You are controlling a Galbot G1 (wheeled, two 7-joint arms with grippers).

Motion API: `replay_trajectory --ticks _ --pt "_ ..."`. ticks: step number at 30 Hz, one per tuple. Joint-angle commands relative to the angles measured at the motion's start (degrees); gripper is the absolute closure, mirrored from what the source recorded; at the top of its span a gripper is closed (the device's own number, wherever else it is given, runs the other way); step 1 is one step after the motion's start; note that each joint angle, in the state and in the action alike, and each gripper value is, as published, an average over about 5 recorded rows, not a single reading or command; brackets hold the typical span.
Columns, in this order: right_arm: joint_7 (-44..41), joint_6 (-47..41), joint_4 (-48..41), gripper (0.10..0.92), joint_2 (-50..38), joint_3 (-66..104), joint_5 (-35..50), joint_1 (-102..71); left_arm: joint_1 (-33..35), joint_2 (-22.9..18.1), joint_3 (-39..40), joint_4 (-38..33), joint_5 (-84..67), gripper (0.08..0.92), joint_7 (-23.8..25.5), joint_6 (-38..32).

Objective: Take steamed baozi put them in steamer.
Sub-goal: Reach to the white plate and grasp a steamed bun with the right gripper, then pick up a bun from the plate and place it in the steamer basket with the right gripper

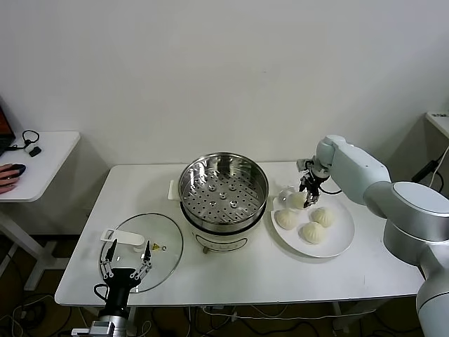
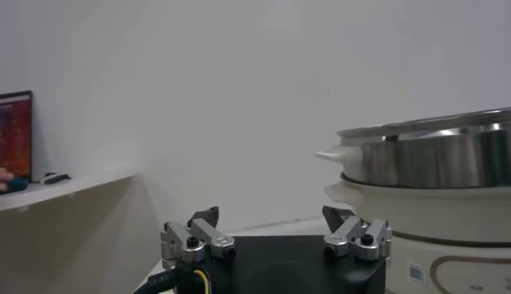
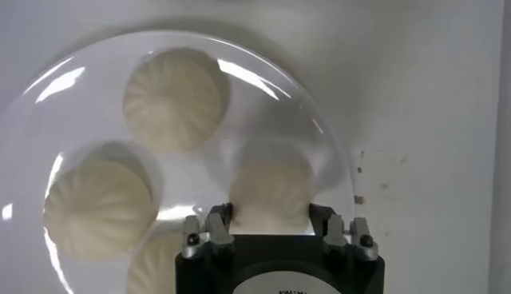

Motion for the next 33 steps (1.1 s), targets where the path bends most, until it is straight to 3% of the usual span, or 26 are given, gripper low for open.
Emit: replay_trajectory --ticks 1,9,16,24,33 --pt "-0.17 -0.29 8.48 0.388 -5.10 -5.46 3.01 3.97 0.04 -1.94 -0.05 -0.04 0.06 0.177 -0.03 -0.01" --pt "0.09 1.50 30.02 0.382 -14.73 -21.69 11.83 20.01 0.06 -1.70 -0.09 -0.25 0.13 0.177 -0.06 -0.05" --pt "0.50 5.31 42.17 0.369 -16.04 -32.61 19.88 36.67 -0.12 -1.38 0.05 -0.14 0.22 0.177 -0.17 -0.05" --pt "1.88 17.52 46.82 0.379 -10.58 -38.48 23.01 47.00 -0.07 -0.94 0.12 -0.03 0.31 0.177 -0.25 -0.09" --pt "13.25 31.90 46.81 0.386 -1.03 -37.68 18.74 43.28 -0.31 -1.38 0.46 0.02 0.20 0.177 -0.64 -0.31"
